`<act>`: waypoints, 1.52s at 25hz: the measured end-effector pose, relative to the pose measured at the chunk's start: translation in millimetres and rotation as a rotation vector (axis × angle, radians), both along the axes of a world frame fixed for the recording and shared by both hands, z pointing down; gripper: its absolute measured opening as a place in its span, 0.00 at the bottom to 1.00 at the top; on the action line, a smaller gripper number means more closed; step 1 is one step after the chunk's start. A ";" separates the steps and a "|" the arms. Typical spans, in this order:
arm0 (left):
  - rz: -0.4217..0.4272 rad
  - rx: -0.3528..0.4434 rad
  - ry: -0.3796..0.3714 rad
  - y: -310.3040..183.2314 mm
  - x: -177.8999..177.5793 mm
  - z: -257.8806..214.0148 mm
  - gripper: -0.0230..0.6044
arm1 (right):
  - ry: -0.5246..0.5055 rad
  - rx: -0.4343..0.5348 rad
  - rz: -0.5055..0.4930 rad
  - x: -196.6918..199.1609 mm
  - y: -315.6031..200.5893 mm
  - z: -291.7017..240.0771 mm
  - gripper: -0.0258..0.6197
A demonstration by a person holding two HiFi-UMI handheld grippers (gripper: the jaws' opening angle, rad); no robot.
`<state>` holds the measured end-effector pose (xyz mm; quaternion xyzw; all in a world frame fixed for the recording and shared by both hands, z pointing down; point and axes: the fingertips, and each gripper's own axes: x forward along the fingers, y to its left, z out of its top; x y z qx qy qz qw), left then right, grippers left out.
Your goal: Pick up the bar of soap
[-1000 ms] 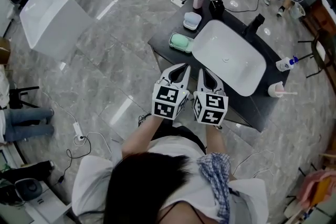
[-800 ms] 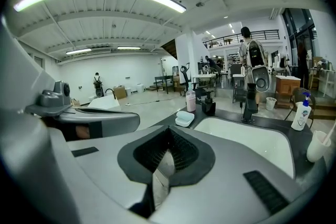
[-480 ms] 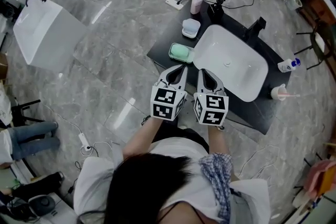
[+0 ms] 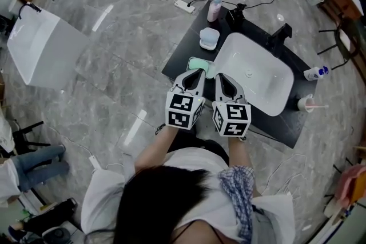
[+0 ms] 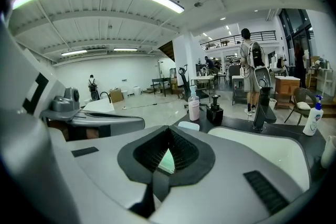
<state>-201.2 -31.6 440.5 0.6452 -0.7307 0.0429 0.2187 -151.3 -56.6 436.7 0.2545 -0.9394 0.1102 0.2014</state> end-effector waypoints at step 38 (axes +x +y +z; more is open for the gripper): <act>-0.104 -0.043 0.007 -83.8 -73.9 15.9 0.05 | 0.139 -0.017 -0.510 -98.7 -88.6 35.3 0.20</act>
